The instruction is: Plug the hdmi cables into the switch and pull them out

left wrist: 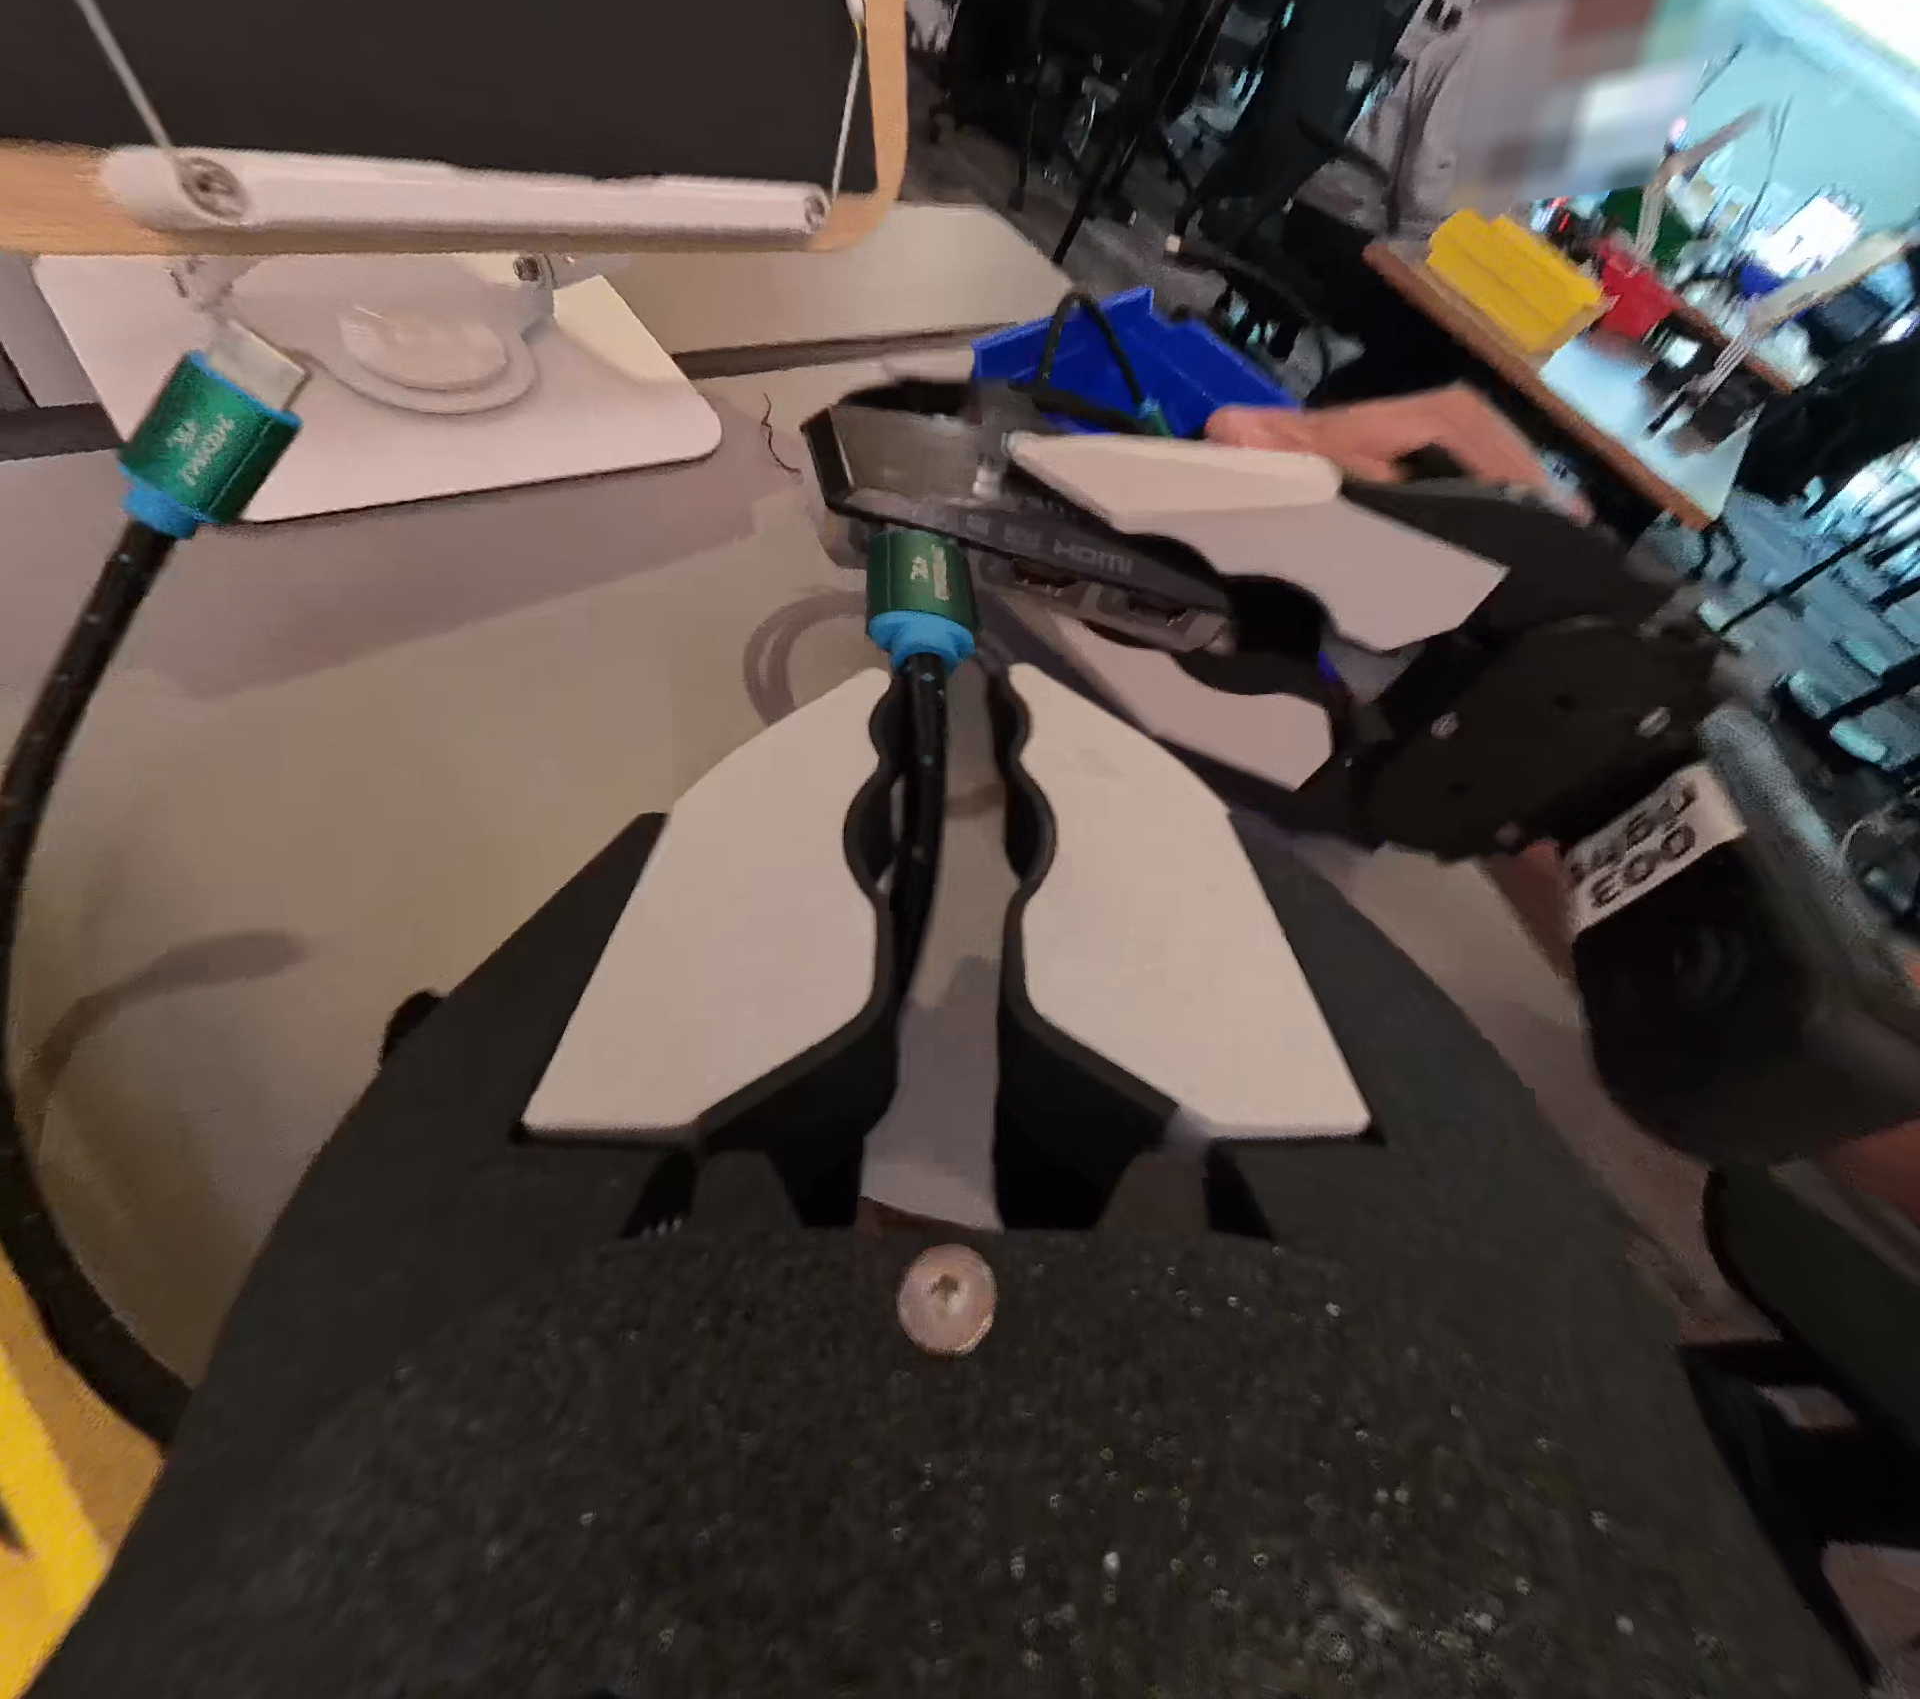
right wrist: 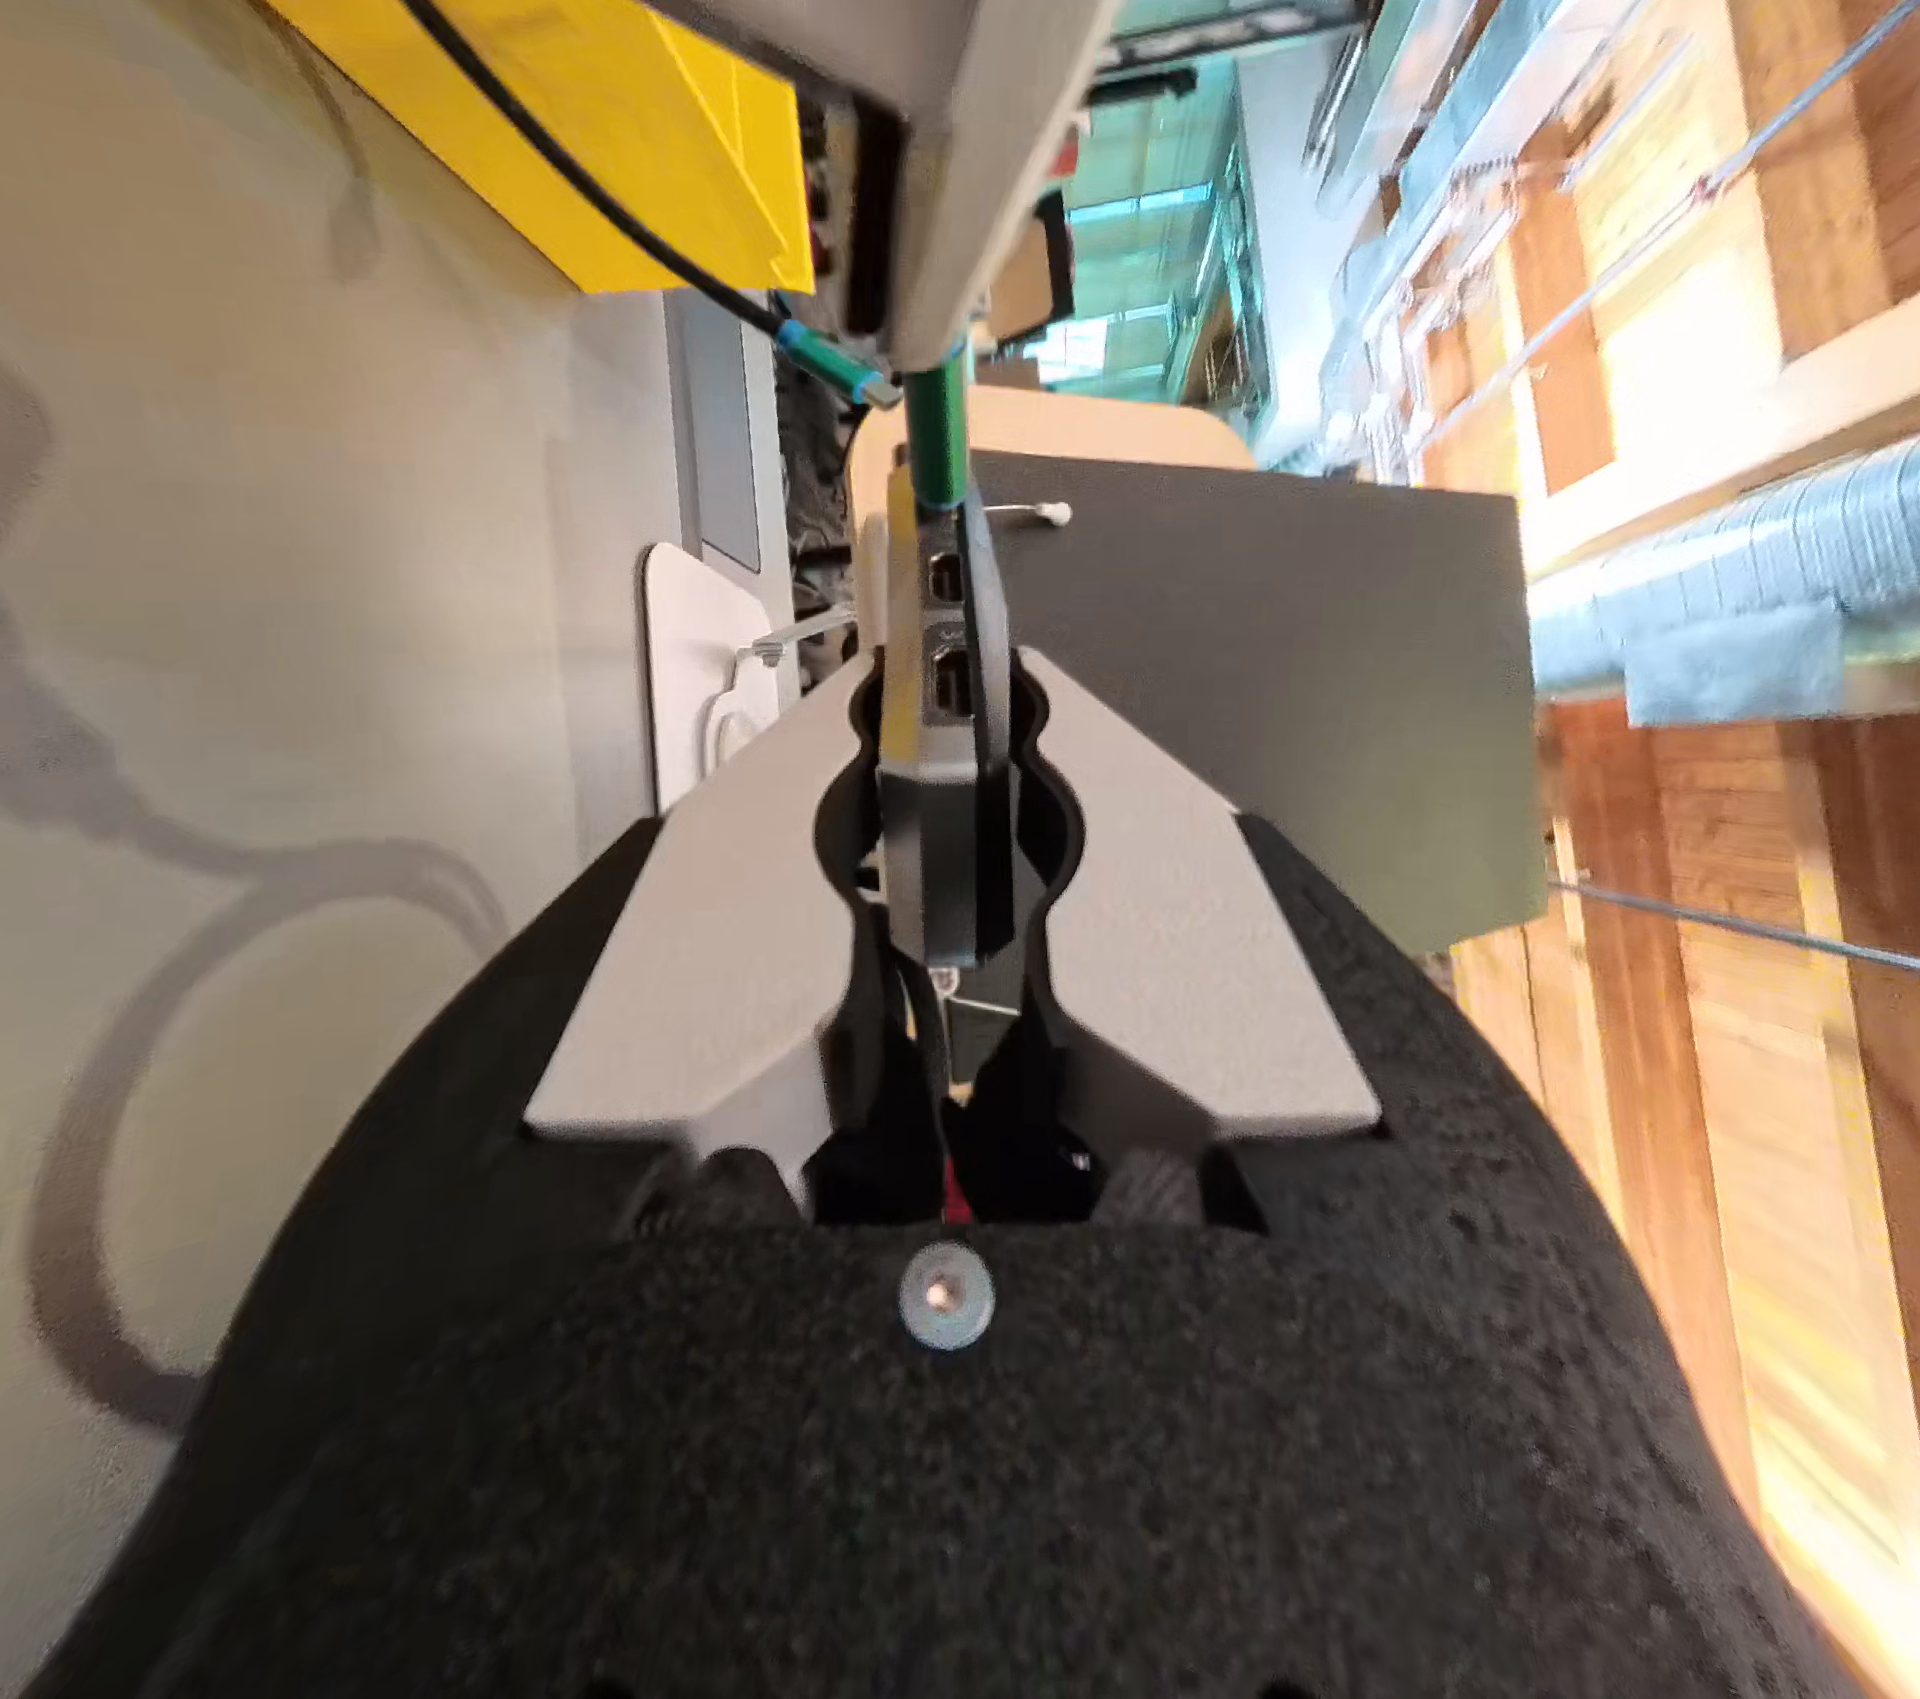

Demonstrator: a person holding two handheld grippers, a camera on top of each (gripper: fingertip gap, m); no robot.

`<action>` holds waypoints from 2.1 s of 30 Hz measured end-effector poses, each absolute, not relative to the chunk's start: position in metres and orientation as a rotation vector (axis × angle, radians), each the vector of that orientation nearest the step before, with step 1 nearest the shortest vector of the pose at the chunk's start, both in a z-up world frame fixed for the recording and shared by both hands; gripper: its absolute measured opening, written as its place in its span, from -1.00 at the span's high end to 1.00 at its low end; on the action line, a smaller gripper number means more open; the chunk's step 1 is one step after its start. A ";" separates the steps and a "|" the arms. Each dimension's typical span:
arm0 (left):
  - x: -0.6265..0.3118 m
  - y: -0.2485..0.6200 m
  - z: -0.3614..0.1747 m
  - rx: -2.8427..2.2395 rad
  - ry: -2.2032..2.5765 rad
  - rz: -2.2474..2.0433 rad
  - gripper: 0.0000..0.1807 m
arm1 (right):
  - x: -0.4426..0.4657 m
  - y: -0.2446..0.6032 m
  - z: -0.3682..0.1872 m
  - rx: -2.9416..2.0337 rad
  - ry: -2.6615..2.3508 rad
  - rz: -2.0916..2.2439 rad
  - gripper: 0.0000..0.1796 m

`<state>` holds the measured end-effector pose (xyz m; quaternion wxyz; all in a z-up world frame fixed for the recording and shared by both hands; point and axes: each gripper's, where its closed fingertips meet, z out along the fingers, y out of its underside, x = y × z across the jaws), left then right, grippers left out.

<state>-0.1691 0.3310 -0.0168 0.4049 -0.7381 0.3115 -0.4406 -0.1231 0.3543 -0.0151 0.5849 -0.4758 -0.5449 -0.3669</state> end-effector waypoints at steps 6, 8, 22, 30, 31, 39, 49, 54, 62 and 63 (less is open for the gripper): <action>-0.243 0.266 -0.001 -1.727 0.730 -1.135 0.58 | -0.131 0.353 -0.082 -1.116 -1.317 -0.820 0.77; -0.271 0.228 -0.026 -1.758 0.758 -1.110 0.58 | -0.133 0.348 -0.098 -1.105 -1.298 -0.753 0.78; -0.390 0.214 -0.141 -2.059 0.403 -0.736 0.47 | -0.137 0.345 -0.115 -1.080 -1.261 -0.653 0.77; -0.403 0.302 -0.121 -1.991 -0.169 -1.149 0.34 | -0.137 0.345 -0.116 -1.108 -1.261 -0.609 0.77; -0.400 0.310 -0.120 -1.988 -0.195 -1.178 0.36 | -0.137 0.345 -0.117 -1.106 -1.263 -0.610 0.77; -0.398 0.331 -0.118 -1.968 -0.267 -1.200 0.87 | -0.137 0.343 -0.120 -1.112 -1.276 -0.602 0.77; -0.378 0.260 -0.023 -1.686 0.667 -0.269 0.94 | -0.135 0.343 -0.119 -1.116 -1.266 -0.597 0.77; -0.350 0.199 -0.034 -1.621 0.908 -0.078 0.94 | -0.135 0.343 -0.119 -1.120 -1.264 -0.599 0.77; -0.274 0.077 -0.015 -1.635 0.847 -1.303 0.94 | -0.135 0.343 -0.119 -1.123 -1.263 -0.601 0.77; -0.275 0.076 -0.019 -1.666 0.796 -1.413 0.94 | -0.135 0.343 -0.119 -1.122 -1.264 -0.603 0.77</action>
